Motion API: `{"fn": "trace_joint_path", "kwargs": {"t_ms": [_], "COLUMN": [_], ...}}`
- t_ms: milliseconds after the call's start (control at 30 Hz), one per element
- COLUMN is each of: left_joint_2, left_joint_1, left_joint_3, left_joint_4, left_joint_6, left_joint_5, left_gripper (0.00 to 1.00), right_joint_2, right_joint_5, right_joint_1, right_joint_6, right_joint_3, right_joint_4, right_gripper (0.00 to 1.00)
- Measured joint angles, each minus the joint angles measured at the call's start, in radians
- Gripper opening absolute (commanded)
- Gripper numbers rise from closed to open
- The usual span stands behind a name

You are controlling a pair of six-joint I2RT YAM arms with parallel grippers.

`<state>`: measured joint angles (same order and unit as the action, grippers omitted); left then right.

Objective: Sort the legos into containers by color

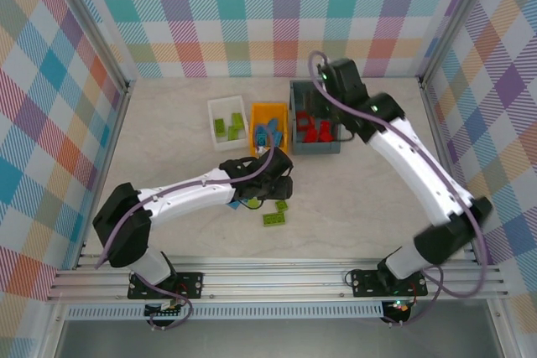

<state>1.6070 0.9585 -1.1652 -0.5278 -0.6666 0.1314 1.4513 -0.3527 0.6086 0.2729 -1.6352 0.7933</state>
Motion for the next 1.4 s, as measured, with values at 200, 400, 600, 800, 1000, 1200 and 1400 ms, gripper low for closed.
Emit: {"fn": "trace_joint_path", "kwargs": {"t_ms": [200,400,600,800,1000,1200,1400], "left_joint_2": [0.133,0.238,0.312,0.336,0.337,0.361,0.367], "left_joint_1": [0.039,0.052,0.052,0.054,0.061,0.071,0.077], "left_joint_3": [-0.051,-0.134,-0.188,-0.195,-0.195,-0.195,-0.195], "left_joint_4": [-0.061,-0.115,-0.137,-0.179,-0.180,-0.177,-0.177], "left_joint_6": [-0.077,-0.164,-0.216,-0.239,-0.245,-0.256,-0.256], "left_joint_5": [0.012,0.045,0.047,0.066,0.080,0.081,0.106], "left_gripper": [0.61,0.62,0.63,0.63,0.58,0.44,0.26], "right_joint_2": [-0.249,-0.504,-0.626,-0.623,-0.612,-0.609,-0.609], "right_joint_5": [0.145,0.307,0.376,0.385,0.391,0.391,0.393], "right_joint_1": [0.057,0.056,0.056,0.056,0.056,0.056,0.056], "right_joint_6": [0.069,0.082,0.082,0.087,0.087,0.087,0.093], "right_joint_3": [0.366,0.543,0.539,0.539,0.541,0.541,0.552], "right_joint_4": [-0.009,-0.002,0.029,0.051,0.053,0.054,0.053], "right_gripper": [0.62,0.65,0.65,0.64,0.63,0.63,0.61]}}
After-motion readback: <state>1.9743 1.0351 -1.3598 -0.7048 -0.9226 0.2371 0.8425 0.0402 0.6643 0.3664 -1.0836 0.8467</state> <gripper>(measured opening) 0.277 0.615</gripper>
